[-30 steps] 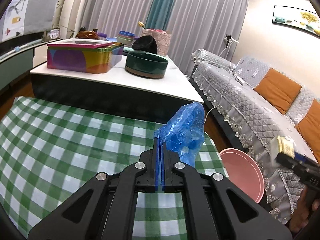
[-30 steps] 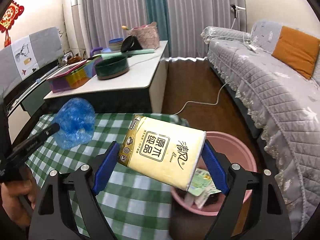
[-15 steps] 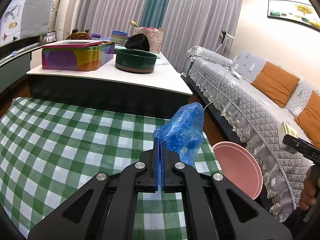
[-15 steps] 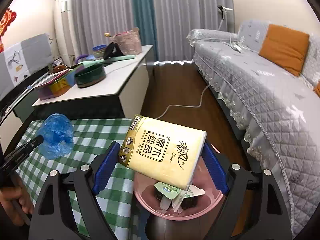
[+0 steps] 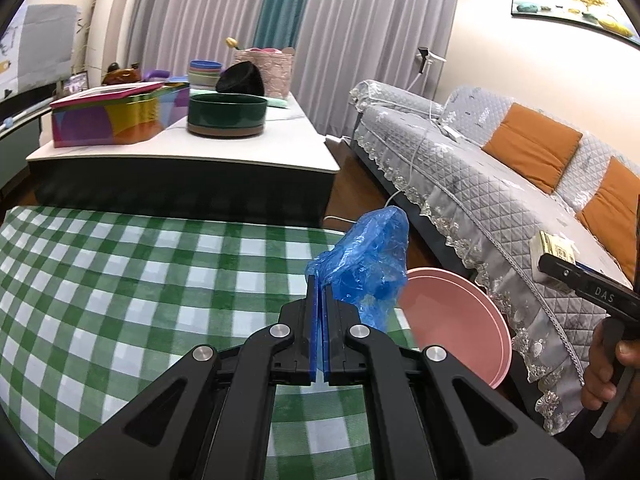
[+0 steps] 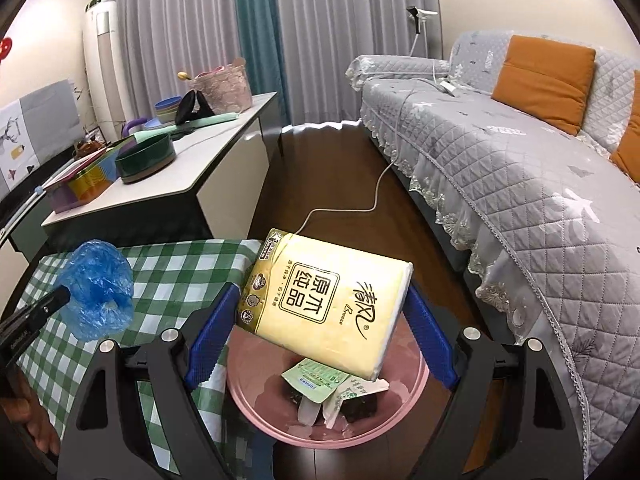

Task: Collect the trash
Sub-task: 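Lift and carry the blue bag and tissue pack over the pink bucket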

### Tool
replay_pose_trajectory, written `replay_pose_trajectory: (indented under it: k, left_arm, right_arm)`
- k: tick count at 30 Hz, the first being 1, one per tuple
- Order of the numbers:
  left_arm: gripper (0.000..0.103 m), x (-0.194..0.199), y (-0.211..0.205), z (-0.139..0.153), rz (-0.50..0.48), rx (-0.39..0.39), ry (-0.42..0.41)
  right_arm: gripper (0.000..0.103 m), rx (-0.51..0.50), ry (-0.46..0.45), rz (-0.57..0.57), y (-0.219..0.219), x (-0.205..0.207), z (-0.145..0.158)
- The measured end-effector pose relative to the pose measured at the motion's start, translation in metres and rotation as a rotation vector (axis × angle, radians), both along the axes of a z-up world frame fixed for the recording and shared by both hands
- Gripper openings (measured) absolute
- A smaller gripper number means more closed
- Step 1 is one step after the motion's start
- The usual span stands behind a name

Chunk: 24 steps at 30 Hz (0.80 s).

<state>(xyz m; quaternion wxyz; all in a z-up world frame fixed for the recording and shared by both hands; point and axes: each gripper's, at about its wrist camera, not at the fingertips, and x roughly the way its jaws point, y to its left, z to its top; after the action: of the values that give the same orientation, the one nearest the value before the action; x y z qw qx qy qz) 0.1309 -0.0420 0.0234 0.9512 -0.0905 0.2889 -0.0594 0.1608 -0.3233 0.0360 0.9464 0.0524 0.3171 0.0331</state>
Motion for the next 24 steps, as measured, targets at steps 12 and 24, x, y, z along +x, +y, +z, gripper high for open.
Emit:
replay_pose_trajectory:
  k: [12, 24]
  left_arm:
    - [0.001, 0.019, -0.042, -0.004, -0.067, 0.002, 0.012]
    - [0.001, 0.042, -0.080, -0.012, -0.125, 0.004, 0.025]
  right_arm:
    - [0.081, -0.011, -0.012, -0.027, -0.013, 0.006, -0.004]
    - [0.081, -0.010, -0.006, -0.047, -0.023, 0.019, -0.014]
